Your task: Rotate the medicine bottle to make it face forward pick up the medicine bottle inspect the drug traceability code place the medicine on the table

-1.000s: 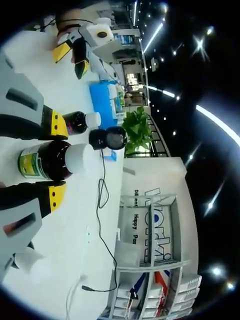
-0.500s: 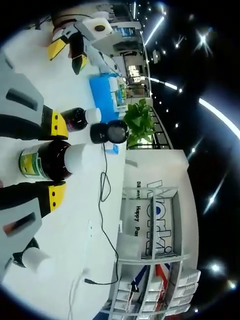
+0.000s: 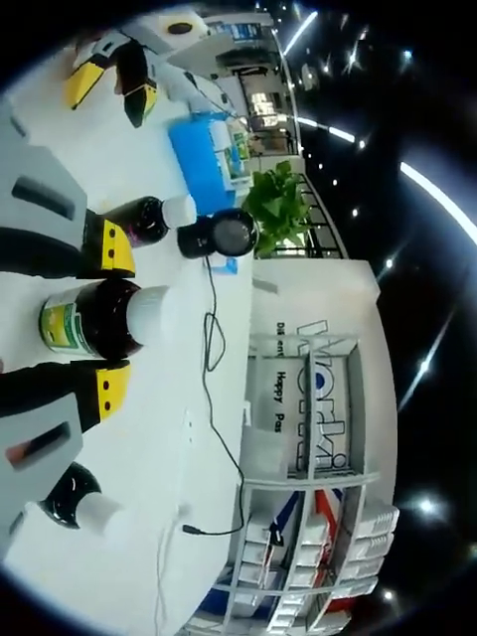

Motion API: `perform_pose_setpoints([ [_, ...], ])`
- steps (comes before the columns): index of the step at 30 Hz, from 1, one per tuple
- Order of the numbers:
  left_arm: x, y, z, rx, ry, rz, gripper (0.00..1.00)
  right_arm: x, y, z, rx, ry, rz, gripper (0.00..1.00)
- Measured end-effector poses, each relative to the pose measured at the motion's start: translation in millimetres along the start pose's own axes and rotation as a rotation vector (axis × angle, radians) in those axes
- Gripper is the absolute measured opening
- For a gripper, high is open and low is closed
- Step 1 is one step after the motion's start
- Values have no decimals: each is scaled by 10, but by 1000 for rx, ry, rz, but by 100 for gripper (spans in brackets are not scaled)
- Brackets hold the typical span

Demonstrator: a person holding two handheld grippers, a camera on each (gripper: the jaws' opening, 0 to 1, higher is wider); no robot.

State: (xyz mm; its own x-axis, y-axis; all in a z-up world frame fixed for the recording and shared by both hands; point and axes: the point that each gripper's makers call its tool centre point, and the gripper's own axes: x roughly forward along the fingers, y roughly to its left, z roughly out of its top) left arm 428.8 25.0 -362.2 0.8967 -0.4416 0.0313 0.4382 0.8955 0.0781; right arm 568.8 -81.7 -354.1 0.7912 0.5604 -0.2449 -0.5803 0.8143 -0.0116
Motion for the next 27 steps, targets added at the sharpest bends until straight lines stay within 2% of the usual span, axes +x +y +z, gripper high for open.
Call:
perform_pose_setpoints([
  [5, -1, -7, 5, 0, -1, -1, 34, 8, 6, 1, 20, -10, -67, 27],
  [10, -1, -9, 4, -1, -2, -3, 34, -6, -10, -3, 32, -31, -100, 27],
  [25, -3, 4, -1, 0, -2, -2, 34, -17, -16, -20, 28, -46, -83, 28],
  [27, -3, 4, -2, 0, -2, -2, 34, -5, 54, -5, 70, -63, -30, 37],
])
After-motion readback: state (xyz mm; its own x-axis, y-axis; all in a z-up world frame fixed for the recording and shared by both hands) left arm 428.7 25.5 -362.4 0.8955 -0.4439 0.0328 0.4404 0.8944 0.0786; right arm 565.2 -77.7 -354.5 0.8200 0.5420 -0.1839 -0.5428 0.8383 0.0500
